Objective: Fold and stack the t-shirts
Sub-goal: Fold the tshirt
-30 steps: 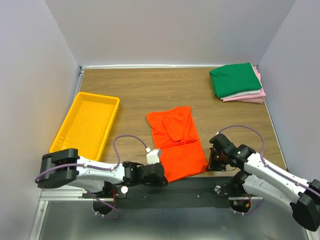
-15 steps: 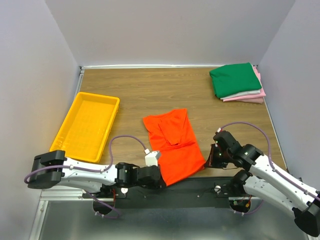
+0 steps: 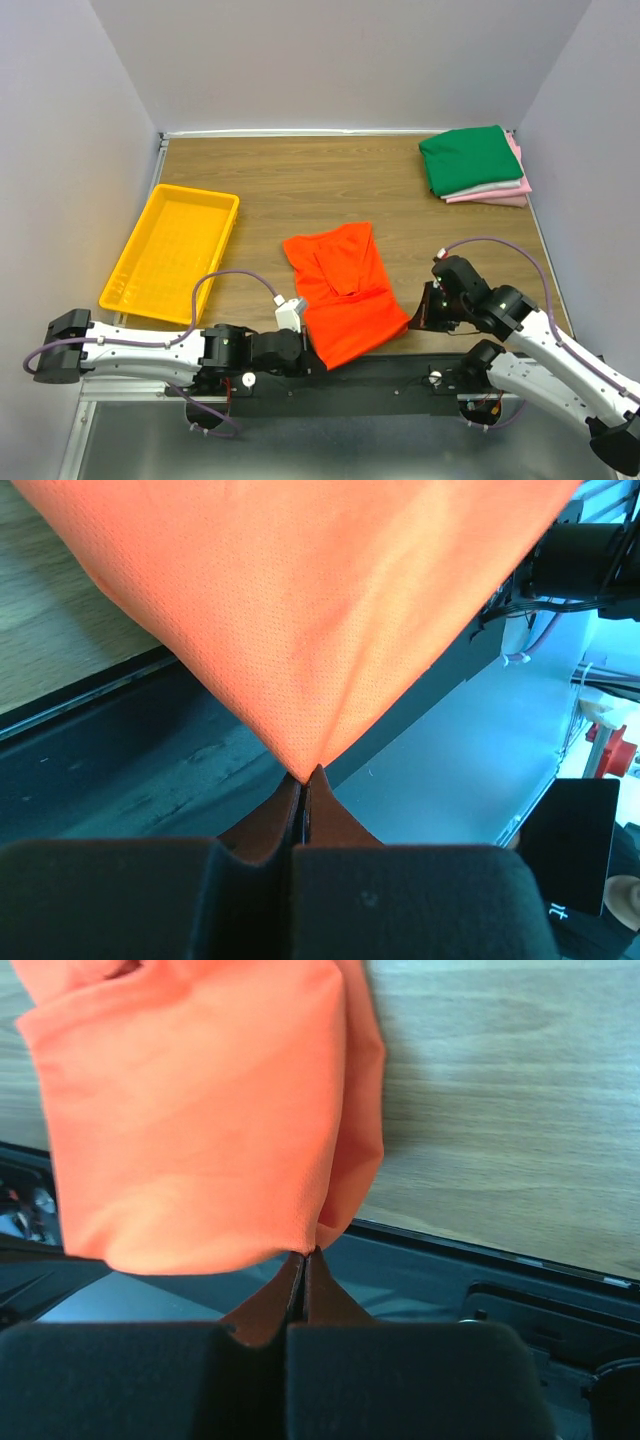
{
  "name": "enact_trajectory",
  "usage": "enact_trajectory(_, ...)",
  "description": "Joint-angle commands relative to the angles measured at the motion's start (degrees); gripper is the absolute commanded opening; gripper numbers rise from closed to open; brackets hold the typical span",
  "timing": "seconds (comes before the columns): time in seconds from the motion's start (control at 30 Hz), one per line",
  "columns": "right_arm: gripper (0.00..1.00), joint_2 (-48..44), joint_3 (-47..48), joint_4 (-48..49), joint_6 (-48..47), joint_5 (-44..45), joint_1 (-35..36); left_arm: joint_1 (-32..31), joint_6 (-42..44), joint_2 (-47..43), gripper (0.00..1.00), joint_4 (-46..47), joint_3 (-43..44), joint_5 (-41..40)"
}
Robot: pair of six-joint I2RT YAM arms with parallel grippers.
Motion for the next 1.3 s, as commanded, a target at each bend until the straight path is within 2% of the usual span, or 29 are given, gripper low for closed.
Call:
enact_trajectory(0.0, 0.00, -0.26, 3.22, -1.45, -0.75, 0.31, 0.35, -0.41, -0.63, -1.48, 0.00, -3.15, -0.26, -2.95)
enact_trajectory(0.33, 0.00, 1.15, 12.71, -1.98, -1.54, 4.52, 0.35, -0.41, 0.78, -1.84, 0.00, -3.33, 5.88, -7.00)
enact_trajectory(0.97, 0.00, 0.00, 23.16, -6.55, -2.76, 11.73, 0.35, -2.52, 5.79, 0.36, 0.00, 0.89, 10.55, -5.24)
enact_trajectory(1.1, 0.00, 1.59, 24.75, -3.83, -4.35, 14.10, 0.35, -2.52, 6.32, 1.24, 0.00, 6.32, 9.67, -7.08)
enact_trajectory(1.27, 0.00, 5.19, 24.49, 2.92, -6.28, 16.13, 0.35, -2.34, 5.53, -0.95, 0.00, 7.83, 8.10, -13.05)
